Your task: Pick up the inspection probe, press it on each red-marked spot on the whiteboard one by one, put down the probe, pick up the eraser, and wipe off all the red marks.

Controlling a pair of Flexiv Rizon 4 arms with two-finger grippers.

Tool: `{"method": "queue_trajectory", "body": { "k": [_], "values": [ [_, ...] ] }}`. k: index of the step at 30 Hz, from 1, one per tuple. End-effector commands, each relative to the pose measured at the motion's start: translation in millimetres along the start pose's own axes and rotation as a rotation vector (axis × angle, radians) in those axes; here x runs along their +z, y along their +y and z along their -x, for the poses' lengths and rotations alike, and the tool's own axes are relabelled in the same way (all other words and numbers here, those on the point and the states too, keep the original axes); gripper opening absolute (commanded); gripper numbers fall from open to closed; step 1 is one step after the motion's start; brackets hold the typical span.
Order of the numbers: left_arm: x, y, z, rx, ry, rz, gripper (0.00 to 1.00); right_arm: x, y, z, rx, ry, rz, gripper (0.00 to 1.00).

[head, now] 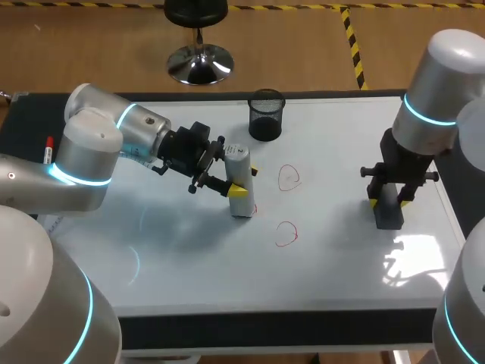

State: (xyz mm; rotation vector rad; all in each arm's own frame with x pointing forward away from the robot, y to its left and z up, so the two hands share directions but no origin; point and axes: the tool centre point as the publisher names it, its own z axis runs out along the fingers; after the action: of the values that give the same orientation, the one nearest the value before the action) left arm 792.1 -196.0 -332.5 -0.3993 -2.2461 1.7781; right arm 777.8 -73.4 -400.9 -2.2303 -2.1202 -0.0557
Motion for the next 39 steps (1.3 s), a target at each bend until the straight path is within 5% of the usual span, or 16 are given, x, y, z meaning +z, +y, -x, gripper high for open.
{"method": "queue_trajectory", "body": {
  "k": [1,16,39],
  "values": [
    [2.7,15.9,-0.7,-0.001,0.001,-0.002,0.0,-0.5,0.4,0.4,-0.001,0.001,-0.001,0.0],
    [4.6,11.6,-4.9,0.005,0.004,-0.004,0.0,-0.5,0.4,0.4,-0.001,0.001,-0.001,0.0],
    [10.9,-48.7,-12.6,0.069,0.029,-0.022,0.0,-0.5,0.4,0.4,-0.001,0.001,-0.001,0.0]
  ]
}}
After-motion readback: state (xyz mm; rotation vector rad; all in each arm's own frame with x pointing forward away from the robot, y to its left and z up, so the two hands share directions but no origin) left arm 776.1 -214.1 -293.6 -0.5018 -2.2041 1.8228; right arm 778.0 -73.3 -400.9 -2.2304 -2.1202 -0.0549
